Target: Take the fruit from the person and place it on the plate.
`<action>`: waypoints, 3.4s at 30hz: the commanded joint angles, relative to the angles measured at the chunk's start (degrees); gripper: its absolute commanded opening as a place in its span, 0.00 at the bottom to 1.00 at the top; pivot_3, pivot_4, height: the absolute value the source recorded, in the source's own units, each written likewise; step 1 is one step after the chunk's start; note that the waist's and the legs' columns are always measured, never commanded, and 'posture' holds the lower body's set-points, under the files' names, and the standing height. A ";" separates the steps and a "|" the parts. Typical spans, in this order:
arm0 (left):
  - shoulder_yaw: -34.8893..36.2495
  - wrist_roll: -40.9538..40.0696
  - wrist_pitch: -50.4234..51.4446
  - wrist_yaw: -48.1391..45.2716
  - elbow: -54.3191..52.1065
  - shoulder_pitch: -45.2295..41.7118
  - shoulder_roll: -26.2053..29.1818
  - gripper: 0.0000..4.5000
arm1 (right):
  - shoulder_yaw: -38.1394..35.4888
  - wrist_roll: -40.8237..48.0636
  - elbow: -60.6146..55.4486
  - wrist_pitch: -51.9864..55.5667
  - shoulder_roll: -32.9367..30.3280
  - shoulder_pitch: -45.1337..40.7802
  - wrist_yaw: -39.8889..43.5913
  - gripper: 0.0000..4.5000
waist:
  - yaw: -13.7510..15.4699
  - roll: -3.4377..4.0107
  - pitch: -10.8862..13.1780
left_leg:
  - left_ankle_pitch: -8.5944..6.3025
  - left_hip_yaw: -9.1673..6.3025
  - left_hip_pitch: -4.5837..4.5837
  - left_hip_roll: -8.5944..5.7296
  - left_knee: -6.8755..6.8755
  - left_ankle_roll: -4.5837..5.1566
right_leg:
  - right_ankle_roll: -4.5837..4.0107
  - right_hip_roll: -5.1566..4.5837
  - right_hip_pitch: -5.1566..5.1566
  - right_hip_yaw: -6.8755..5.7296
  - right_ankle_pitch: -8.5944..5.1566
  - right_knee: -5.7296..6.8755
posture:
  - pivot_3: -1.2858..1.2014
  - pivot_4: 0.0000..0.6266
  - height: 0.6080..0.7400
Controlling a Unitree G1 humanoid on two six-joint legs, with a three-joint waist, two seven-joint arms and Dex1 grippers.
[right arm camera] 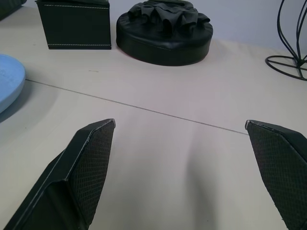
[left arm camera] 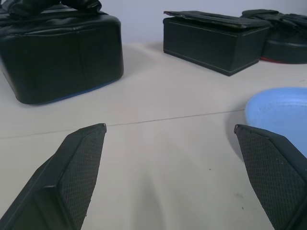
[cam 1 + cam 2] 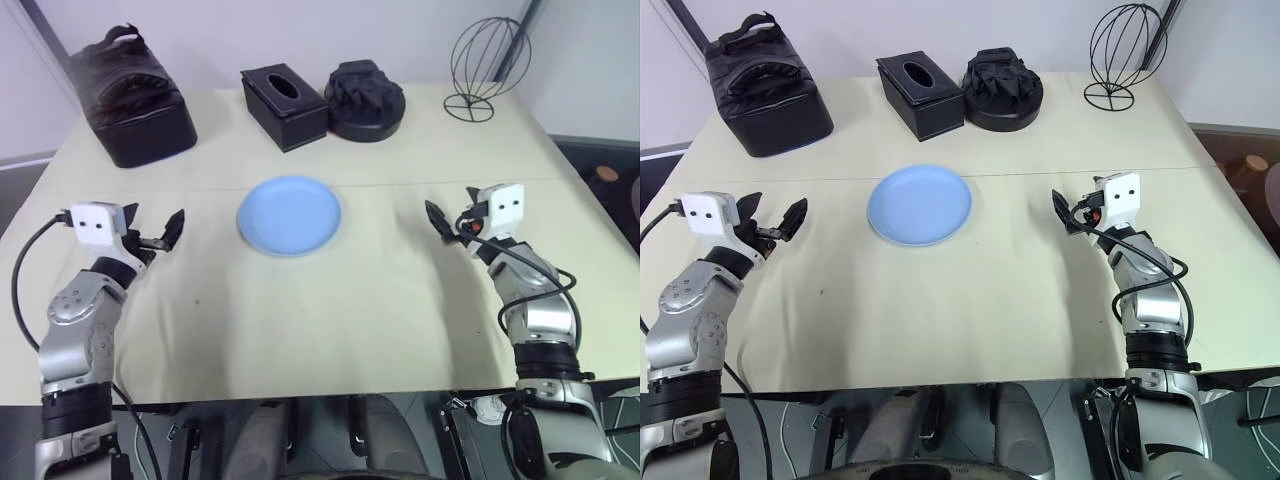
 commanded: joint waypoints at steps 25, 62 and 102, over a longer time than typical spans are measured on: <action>1.13 0.10 -1.20 0.15 -1.14 -0.37 0.65 1.00 | -0.19 0.11 -0.25 -1.09 -0.10 -0.88 -0.37 0.99 | -0.01 0.00 0.00 | 0.00 0.00 0.00 0.00 0.01 0.00 | 0.00 0.00 0.00 0.00 0.00 0.00 | 0.52 0.24 1.00; -8.02 -5.35 4.23 -15.53 -3.75 -12.02 5.60 1.00 | 6.31 15.75 -24.47 23.27 -7.60 1.77 17.64 0.99 | 1.25 -0.04 -0.02 | -0.05 -0.01 -0.03 0.01 0.14 0.07 | -0.08 -0.06 0.13 -0.07 -0.06 -0.17 | 0.52 0.24 1.00; -20.95 7.90 -6.79 -25.84 26.53 -32.34 -4.31 0.72 | 6.04 13.07 -25.59 20.28 -4.41 5.46 12.64 1.00 | 1.32 -0.05 -0.02 | -0.03 -0.01 -0.03 -0.02 0.17 0.09 | 0.04 0.10 0.13 -0.10 0.01 -0.11 | 0.52 0.24 1.00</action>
